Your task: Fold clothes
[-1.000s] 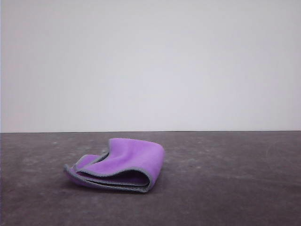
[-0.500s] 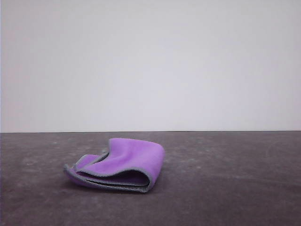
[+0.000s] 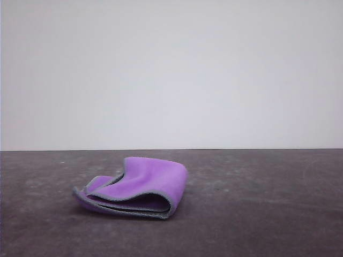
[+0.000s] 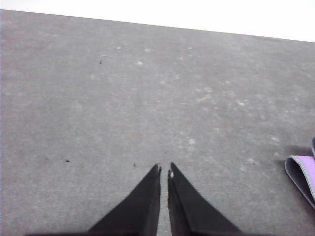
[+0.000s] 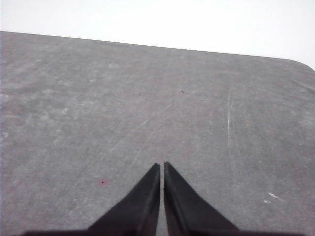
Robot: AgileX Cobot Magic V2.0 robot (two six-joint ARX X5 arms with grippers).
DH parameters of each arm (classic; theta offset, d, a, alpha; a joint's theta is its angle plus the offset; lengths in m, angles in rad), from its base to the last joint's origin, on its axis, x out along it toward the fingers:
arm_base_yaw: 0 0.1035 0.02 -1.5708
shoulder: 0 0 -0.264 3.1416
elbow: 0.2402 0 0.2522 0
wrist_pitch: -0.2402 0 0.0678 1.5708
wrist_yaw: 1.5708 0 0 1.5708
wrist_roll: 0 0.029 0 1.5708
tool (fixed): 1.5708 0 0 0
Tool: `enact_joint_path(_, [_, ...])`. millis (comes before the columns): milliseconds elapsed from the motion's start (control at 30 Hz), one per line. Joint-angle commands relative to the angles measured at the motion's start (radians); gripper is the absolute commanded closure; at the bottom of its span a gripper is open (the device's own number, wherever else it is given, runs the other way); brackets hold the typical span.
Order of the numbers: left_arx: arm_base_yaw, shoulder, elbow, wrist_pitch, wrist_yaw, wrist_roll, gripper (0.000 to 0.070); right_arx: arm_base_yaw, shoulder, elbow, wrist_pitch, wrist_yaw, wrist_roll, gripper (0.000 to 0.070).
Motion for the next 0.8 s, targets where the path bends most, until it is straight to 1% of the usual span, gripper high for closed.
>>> enact_joint_path(0, [0.000,-0.001,-0.019,-0.008,-0.001,0.002,0.0684,0.000,-0.001,-0.005,0.011,0.002,0.011,0.0688])
enact_joint_path(767, [0.000,0.000,-0.018,-0.008,-0.001,0.002,0.0684,0.000,-0.001,-0.005,0.011,0.002,0.011,0.0688])
